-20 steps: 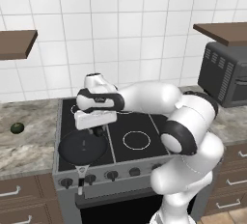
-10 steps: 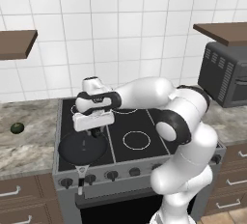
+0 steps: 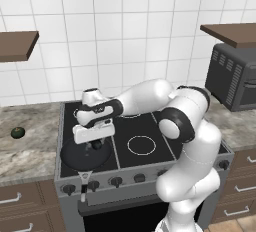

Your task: Put the eggplant and squash in the pan. Then turn on the front left burner and set the heat to medium.

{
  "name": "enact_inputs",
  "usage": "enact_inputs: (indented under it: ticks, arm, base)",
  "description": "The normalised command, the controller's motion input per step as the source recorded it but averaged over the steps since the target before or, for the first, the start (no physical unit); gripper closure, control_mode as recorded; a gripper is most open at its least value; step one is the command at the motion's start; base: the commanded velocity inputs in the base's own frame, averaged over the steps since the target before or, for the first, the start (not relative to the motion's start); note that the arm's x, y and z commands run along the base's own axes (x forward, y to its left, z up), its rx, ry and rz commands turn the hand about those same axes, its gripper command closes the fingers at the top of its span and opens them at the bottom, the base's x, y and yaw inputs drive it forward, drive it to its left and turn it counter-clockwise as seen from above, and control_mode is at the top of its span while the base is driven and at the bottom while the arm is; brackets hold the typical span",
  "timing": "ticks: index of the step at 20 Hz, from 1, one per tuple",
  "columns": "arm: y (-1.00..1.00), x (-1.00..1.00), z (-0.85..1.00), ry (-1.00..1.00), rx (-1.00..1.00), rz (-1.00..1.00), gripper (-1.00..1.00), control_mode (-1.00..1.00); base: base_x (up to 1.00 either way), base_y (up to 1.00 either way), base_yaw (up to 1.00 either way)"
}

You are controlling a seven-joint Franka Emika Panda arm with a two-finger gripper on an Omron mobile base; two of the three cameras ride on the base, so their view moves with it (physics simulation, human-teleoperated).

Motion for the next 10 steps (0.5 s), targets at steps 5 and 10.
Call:
enact_inputs:
  ticks: [5,10]
  arm:
    - [0.00,0.00,-0.15,0.00,-0.02,0.00,1.00,-1.00]
    - [0.00,0.00,-0.14,0.00,-0.02,0.00,1.00,-1.00]
  base:
    - [0.00,0.00,0.00]
    - [0.00,0.00,0.00]
